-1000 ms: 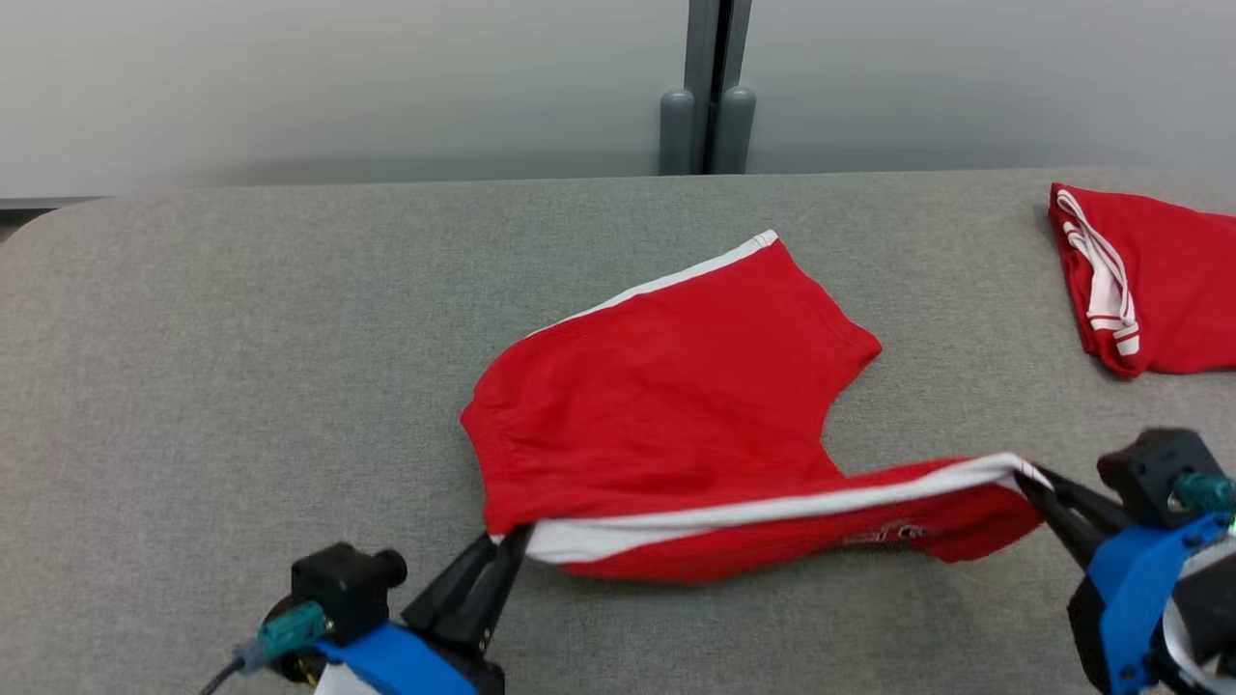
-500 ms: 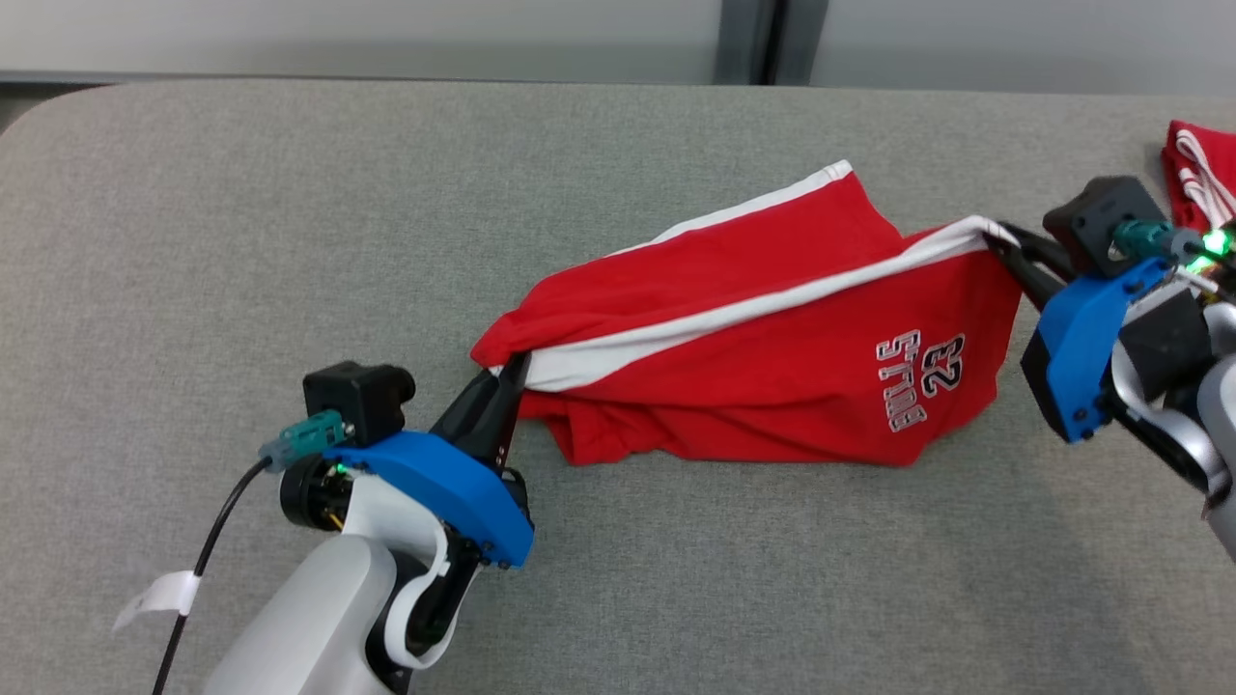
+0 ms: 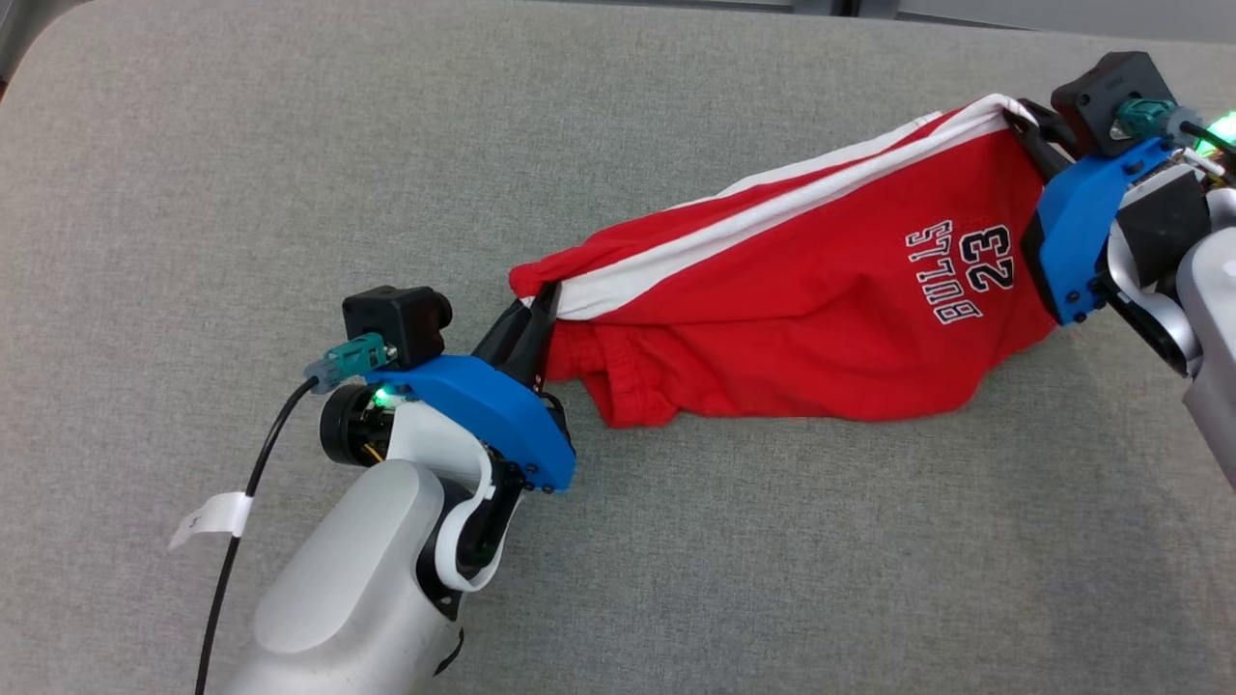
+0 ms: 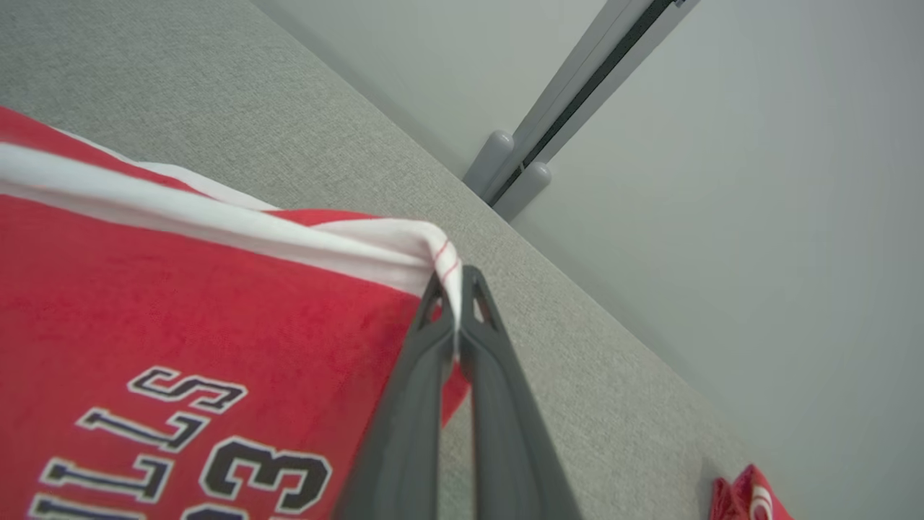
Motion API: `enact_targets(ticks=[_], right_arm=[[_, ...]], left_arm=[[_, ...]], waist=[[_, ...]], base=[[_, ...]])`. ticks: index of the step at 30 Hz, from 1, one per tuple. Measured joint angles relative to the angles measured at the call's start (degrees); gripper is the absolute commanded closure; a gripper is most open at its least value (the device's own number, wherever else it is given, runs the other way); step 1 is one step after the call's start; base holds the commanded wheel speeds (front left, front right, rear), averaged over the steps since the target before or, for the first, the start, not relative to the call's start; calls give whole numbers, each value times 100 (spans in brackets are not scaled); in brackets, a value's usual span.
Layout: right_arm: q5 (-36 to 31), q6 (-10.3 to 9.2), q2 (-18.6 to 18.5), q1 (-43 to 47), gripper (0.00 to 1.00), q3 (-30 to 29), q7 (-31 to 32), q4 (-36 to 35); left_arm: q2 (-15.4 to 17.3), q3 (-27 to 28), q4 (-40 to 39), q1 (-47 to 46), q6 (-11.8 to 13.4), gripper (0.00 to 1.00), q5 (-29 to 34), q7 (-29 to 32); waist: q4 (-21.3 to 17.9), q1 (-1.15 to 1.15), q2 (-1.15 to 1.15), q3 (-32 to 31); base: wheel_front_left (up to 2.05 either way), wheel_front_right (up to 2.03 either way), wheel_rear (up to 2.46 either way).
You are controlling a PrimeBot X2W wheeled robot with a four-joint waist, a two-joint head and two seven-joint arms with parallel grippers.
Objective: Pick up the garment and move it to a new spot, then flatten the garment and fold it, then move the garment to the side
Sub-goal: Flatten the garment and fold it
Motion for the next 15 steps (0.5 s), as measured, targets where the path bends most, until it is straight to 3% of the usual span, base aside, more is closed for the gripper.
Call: enact_targets(ticks=[3,4,6,7,8,9,15], right_arm=[[1,0,151,-154,100,100,-99,341],[32,0,197,-181,100,122,-169,448],[79,0,261,-237,56,211,-234,666],[82,0,289,-268,6,232,-319,756],[114,0,322,-307,0,242,-387,850],[121,0,354,-350,0,247,-465,950],[67,0,592,-612,0,-42,-1133,1532]], left_arm=[[-74,8,131,-69,57,96,14,-33],[-96,5,169,-103,76,82,14,-42],[-147,-8,219,-157,80,58,13,-43],[-164,-16,243,-163,74,53,13,-47],[-177,-20,268,-165,63,13,13,-58],[-190,-13,300,-169,71,0,13,-90],[-237,43,455,-226,129,0,-21,-194]], waist=[[26,0,0,85],[36,0,0,106],[57,0,0,140],[71,0,0,153],[86,0,0,164],[99,0,0,172],[166,0,0,162]], base=[[0,0,0],[0,0,0],[0,0,0],[0,0,0],[0,0,0],[0,0,0],[0,0,0]])
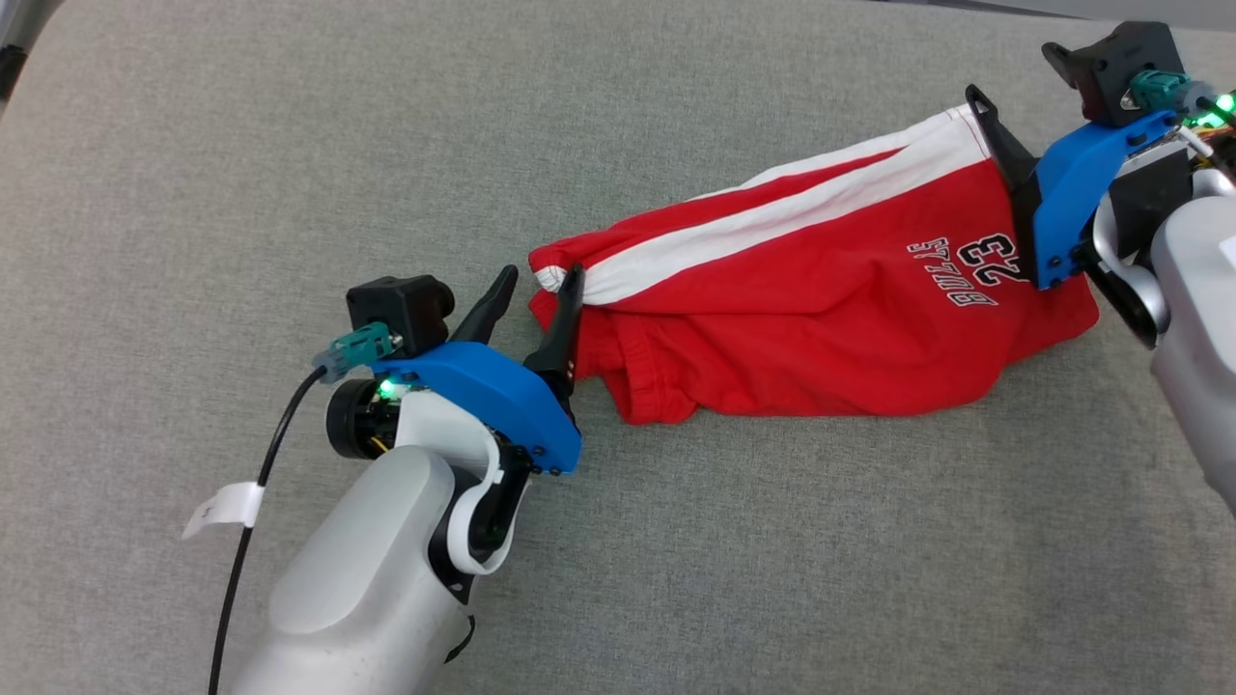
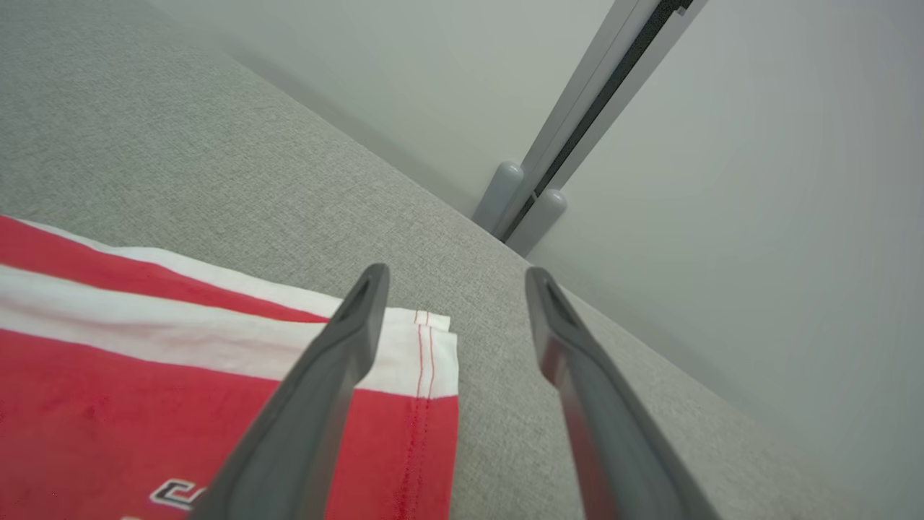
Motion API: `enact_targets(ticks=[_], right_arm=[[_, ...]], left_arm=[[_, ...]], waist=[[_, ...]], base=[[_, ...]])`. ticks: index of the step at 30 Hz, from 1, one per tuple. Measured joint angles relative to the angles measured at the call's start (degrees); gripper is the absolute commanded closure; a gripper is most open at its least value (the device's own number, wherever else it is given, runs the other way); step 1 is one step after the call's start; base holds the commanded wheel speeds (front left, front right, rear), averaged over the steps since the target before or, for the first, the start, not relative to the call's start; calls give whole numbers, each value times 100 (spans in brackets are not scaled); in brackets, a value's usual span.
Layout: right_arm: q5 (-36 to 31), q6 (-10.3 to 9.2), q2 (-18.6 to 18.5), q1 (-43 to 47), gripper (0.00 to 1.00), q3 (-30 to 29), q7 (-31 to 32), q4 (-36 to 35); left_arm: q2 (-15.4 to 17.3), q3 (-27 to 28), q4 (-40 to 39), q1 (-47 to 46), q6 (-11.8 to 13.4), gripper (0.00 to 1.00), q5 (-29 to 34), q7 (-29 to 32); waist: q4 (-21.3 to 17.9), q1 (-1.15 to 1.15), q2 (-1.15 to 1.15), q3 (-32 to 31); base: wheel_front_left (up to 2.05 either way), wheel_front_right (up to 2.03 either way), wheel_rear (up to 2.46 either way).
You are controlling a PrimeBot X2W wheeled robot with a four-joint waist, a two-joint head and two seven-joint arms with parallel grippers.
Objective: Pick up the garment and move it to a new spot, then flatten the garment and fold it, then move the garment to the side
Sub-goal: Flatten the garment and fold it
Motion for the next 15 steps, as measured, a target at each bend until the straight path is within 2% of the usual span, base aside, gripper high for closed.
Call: enact_targets(ticks=[4,10,15], right_arm=[[37,0,200,-7,0,-133,-222,331],[680,-1,388,255,0,-396,-51,595],[1250,0,454,650,0,-586,15,494]], left_arm=[[49,80,27,50,0,0,-23,-177],[290,271,-56,478,-140,0,10,-892],[566,475,-79,776,-244,0,389,-1524]], waist=[[28,-1,-1,-128],[22,-1,-2,-393],[-38,-2,-2,-563]], base=[[0,0,0],[0,0,0],[0,0,0]])
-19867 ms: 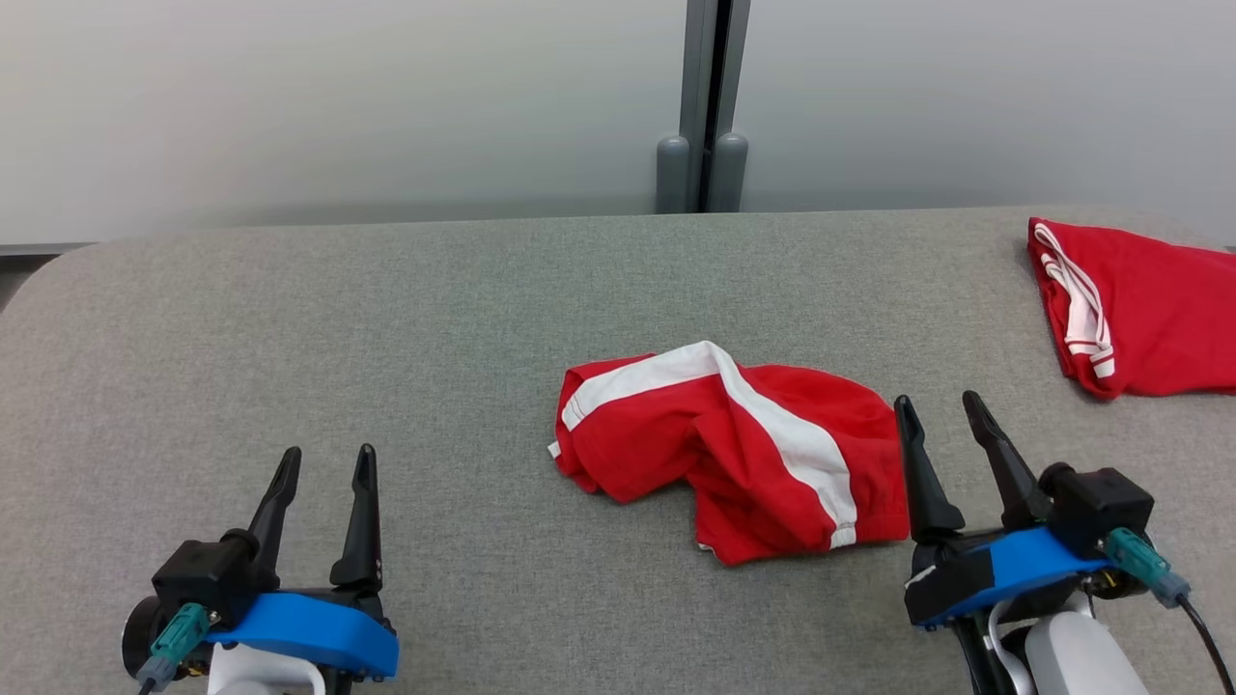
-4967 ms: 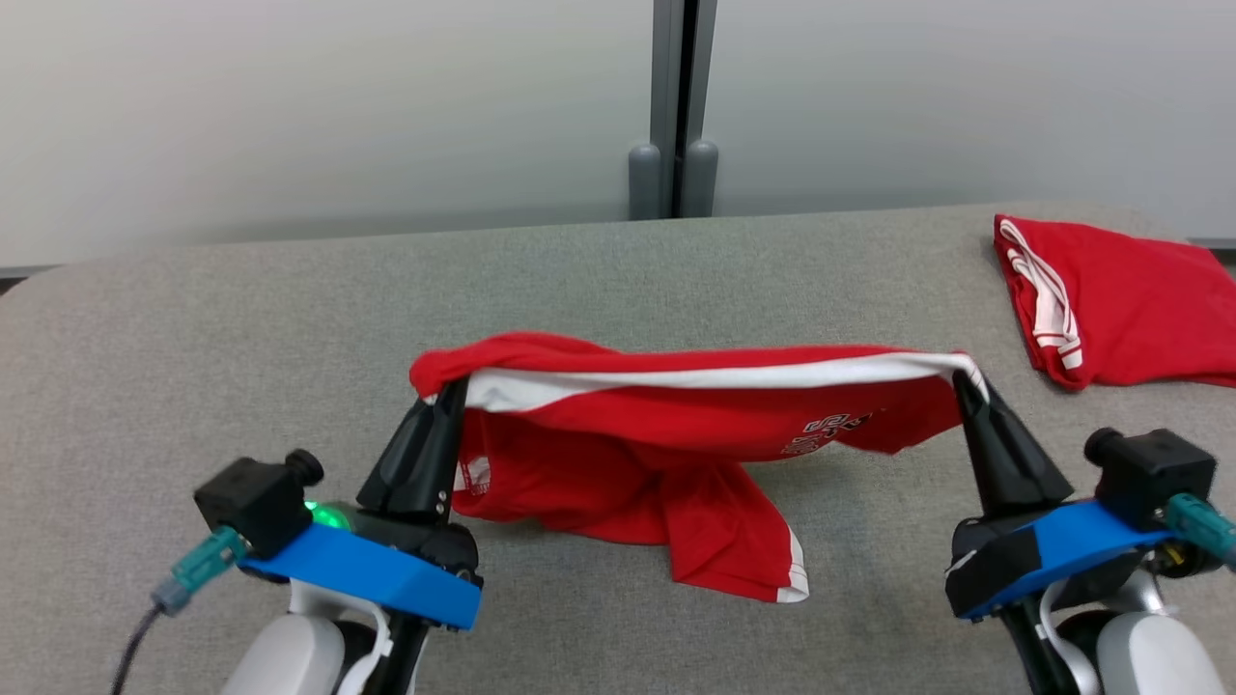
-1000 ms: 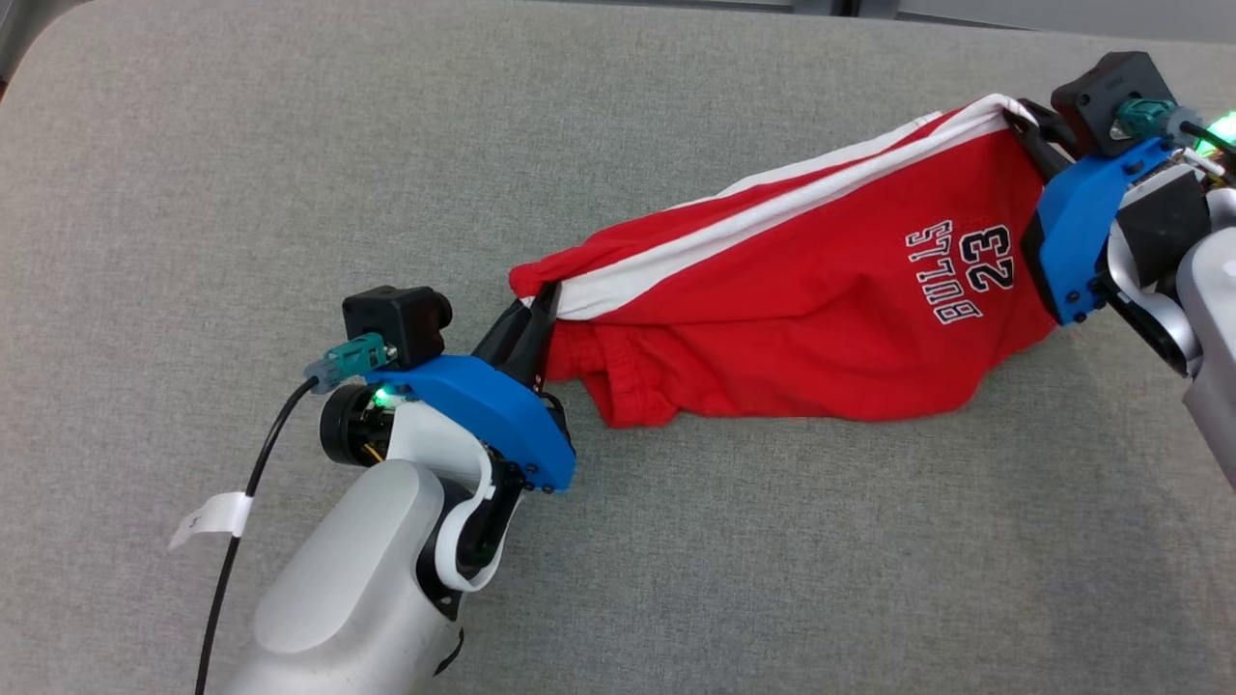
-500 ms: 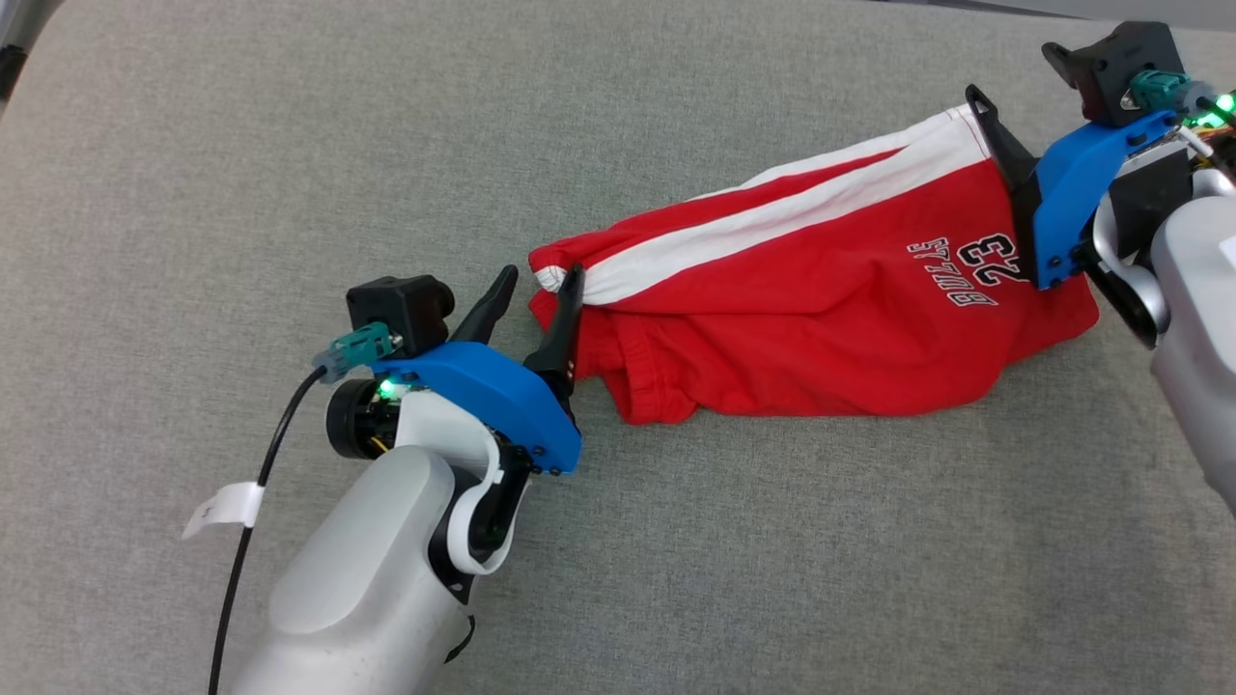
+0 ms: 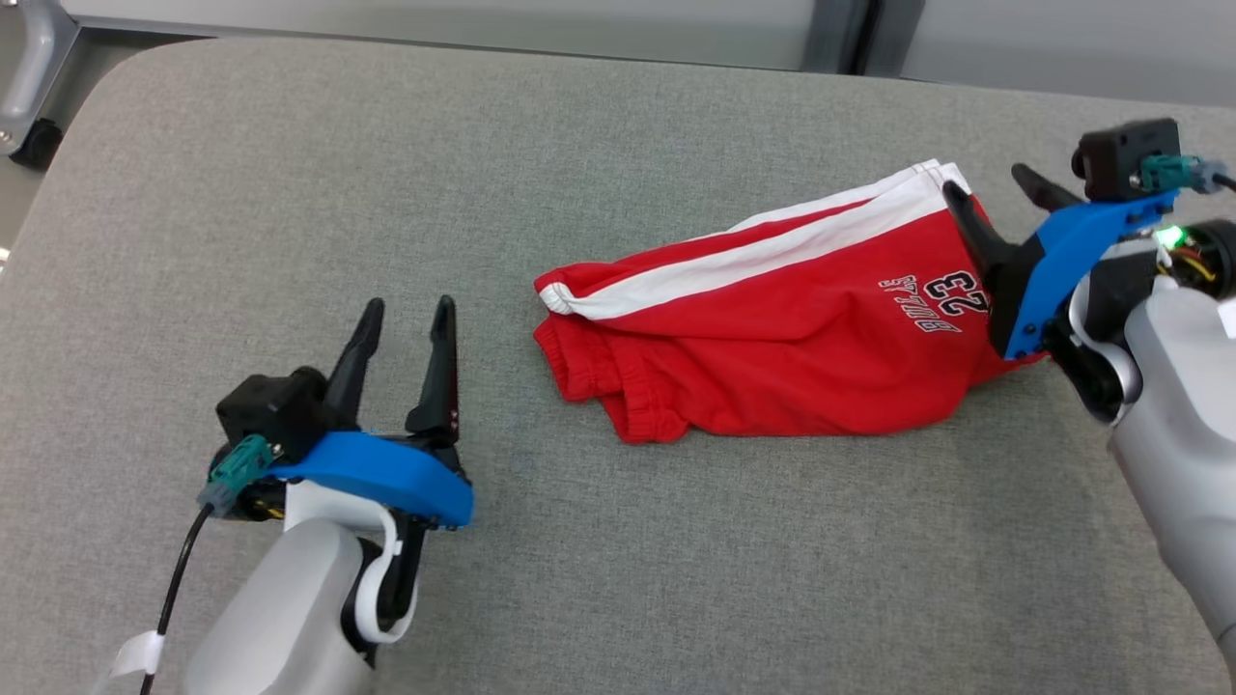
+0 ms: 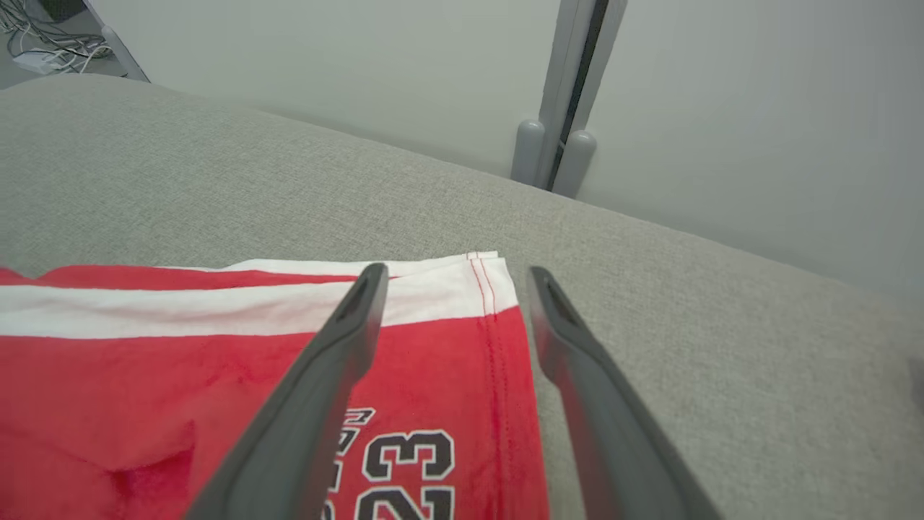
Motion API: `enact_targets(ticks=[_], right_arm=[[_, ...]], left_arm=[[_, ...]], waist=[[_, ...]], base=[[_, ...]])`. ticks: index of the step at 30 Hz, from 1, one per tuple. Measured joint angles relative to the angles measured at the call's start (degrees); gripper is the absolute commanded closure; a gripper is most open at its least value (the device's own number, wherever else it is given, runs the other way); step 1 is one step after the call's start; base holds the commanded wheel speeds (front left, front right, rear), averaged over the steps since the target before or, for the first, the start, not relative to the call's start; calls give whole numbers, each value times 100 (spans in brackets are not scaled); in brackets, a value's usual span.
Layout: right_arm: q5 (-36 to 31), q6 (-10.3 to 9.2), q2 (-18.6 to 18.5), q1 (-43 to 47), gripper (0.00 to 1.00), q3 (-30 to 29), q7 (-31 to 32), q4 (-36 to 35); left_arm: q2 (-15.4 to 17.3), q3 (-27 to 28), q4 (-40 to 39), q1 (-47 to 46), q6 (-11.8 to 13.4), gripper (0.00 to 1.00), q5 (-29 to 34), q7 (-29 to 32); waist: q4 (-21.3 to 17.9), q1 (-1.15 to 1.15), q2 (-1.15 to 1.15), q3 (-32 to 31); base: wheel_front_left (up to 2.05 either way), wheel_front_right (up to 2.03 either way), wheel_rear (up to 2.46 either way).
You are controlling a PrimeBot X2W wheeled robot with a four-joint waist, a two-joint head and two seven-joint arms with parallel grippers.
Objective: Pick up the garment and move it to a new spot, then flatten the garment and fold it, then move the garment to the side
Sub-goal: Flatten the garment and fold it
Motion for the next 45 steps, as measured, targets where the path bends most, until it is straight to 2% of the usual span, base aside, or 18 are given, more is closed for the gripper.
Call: enact_targets(ticks=[2,6,10,12,19,27,28,29,30,40,45], right_arm=[[104,0,-8,133,0,-97,-12,-14],[261,-1,5,247,0,-398,-138,89],[225,-2,114,258,0,-667,-220,370],[0,-1,198,218,0,-673,-290,532],[-412,-2,386,-40,0,-993,-403,1362],[-708,-15,597,-283,0,-1061,-245,1947],[-706,-19,614,-299,35,-1061,-235,1967],[-702,-20,632,-301,78,-1055,-235,1972],[-691,-20,645,-302,100,-1054,-236,1972],[-444,1,710,-14,100,-1095,-716,1878],[-337,0,445,269,100,-1255,-1092,1744]], left_arm=[[90,70,-7,68,-5,0,308,-47],[40,583,-455,271,-118,0,1012,-63],[-132,1122,-801,554,-278,0,1582,-63],[-238,1338,-911,659,-410,0,1785,-63],[-512,1838,-944,857,-712,0,2220,-63],[-727,2013,-888,866,-892,0,2479,-63],[-748,2020,-880,866,-911,0,2495,-63],[-754,2024,-850,866,-916,0,2514,-63],[-760,2025,-814,866,-922,0,2516,-63],[-765,2061,-589,877,-967,0,2530,-63],[-765,2081,-547,964,-976,0,2530,-63]], waist=[[-24,0,0,-31],[-35,0,0,-2],[-40,0,0,105],[-33,1,0,167],[133,1,0,304],[322,0,-1,370],[328,0,-1,376],[330,0,0,380],[329,0,-1,382],[168,1,0,166],[20,1,0,-48]], base=[[0,0,0],[0,0,0],[0,0,0],[0,0,0],[0,0,0],[0,0,0],[0,0,0],[0,0,0],[0,0,0],[0,0,0],[0,0,0]])
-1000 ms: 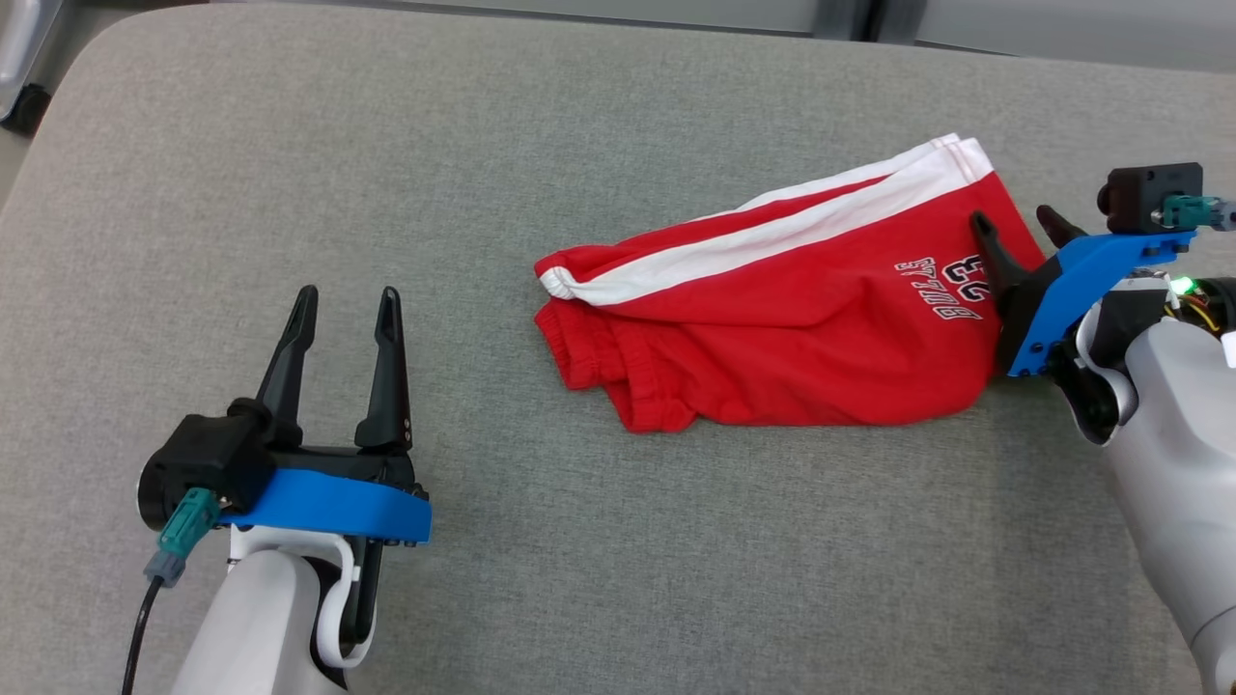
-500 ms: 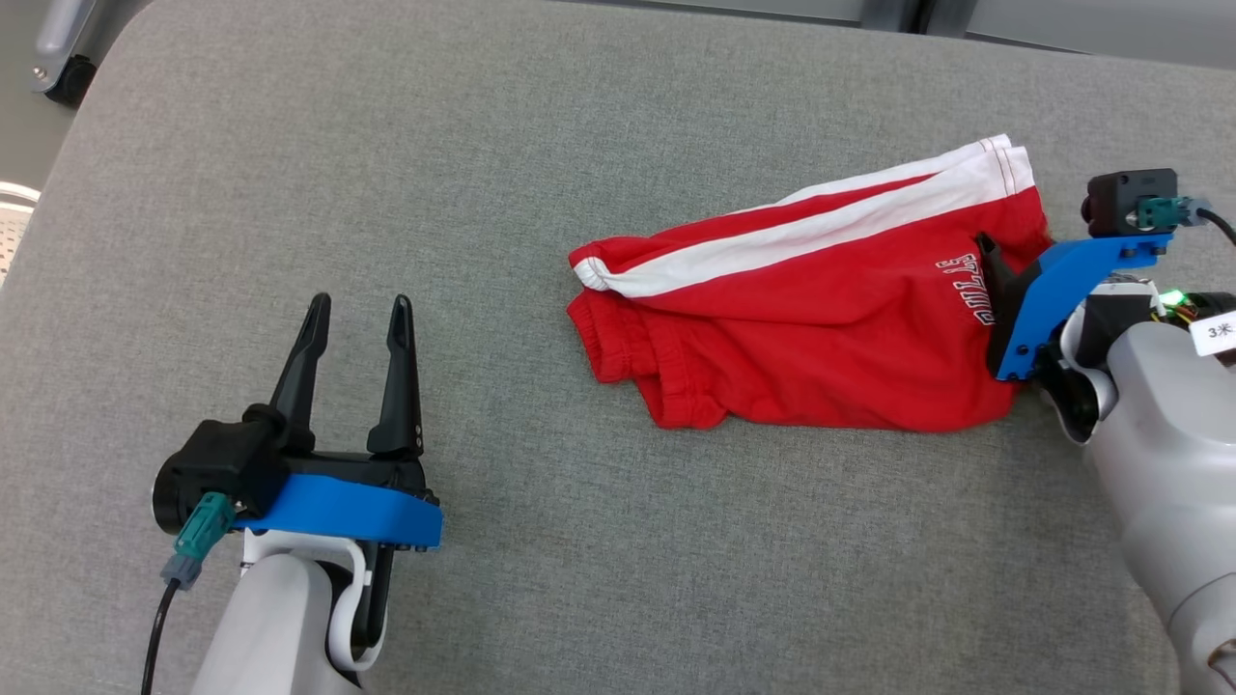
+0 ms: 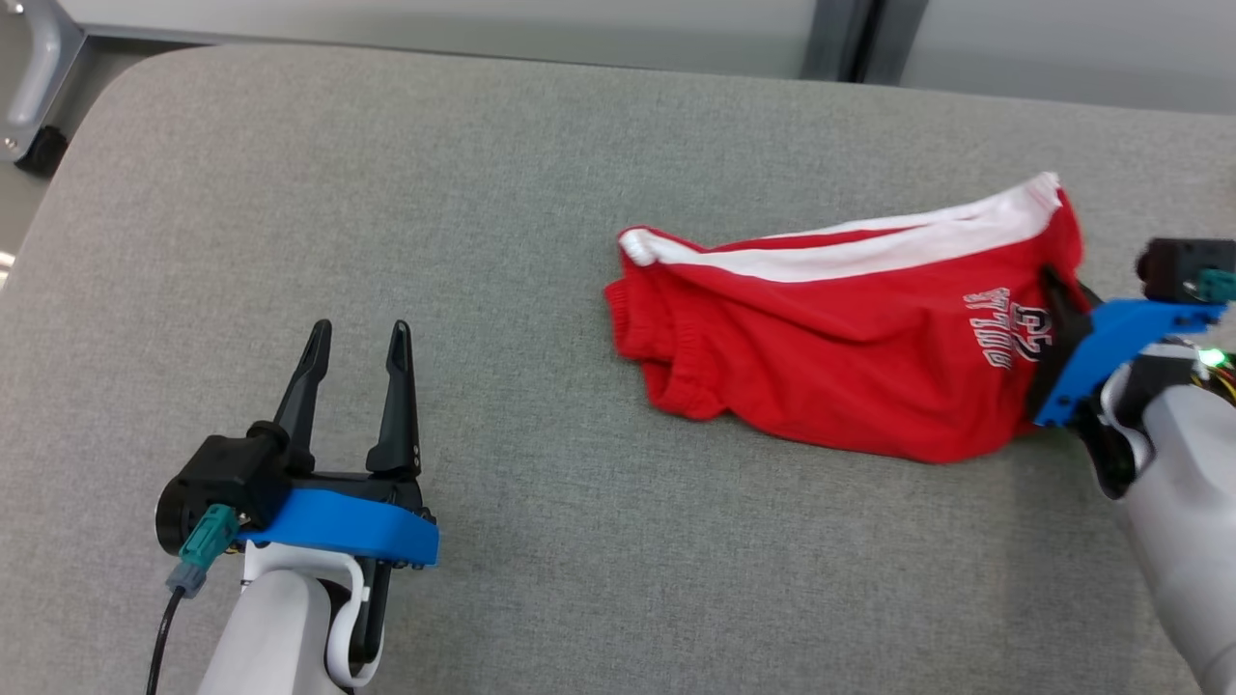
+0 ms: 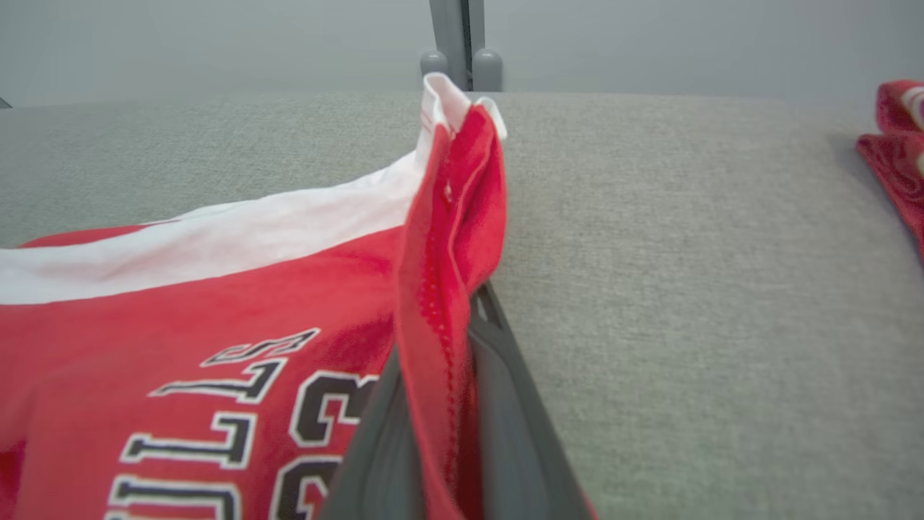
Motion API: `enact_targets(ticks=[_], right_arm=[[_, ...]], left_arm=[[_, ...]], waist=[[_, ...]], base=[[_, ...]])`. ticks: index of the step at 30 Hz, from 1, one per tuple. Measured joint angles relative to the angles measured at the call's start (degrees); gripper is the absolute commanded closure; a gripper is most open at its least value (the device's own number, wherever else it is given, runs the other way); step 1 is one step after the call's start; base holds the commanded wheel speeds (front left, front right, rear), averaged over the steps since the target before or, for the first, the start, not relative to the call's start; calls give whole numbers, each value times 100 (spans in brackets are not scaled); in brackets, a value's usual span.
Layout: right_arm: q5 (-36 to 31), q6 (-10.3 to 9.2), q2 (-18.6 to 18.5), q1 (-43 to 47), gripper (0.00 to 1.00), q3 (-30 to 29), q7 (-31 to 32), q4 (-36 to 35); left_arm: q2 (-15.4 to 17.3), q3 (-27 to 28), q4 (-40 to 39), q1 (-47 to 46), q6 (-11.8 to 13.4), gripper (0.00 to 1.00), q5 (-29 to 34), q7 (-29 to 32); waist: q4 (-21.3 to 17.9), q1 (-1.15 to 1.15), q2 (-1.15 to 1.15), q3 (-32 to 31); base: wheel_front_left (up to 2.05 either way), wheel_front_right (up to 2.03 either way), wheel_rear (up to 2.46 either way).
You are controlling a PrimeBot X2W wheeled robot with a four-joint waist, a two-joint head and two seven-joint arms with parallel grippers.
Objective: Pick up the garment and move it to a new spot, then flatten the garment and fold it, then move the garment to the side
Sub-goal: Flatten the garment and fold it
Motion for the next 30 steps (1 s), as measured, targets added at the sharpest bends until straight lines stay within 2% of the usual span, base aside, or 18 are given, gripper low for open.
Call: enact_targets(ticks=[9,12,15,20,24,30], right_arm=[[-258,0,-583,354,100,-513,-433,71],[-487,-1,-571,314,100,-659,-464,71],[-761,-2,-298,178,100,-678,-423,-47],[-1070,-1,504,100,100,-530,53,-423],[-1236,-1,1010,101,100,-445,427,-809],[-1450,-1,1280,146,100,-553,812,-1112]], left_arm=[[-8,-79,65,115,-1,0,-10,0],[-5,-107,91,127,-16,0,-21,0],[-2,-153,125,146,-16,0,-64,0],[15,-241,182,177,-16,0,-113,0],[45,-252,199,178,-16,0,-122,0],[37,-370,207,174,-16,0,-172,0]], waist=[[-169,-1,0,-324],[-183,-1,0,-404],[-185,-1,0,-488],[-130,-1,0,-623],[-52,-1,0,-671],[104,0,0,-634]], base=[[0,0,0],[0,0,0],[0,0,0],[0,0,0],[0,0,0],[0,0,0]])
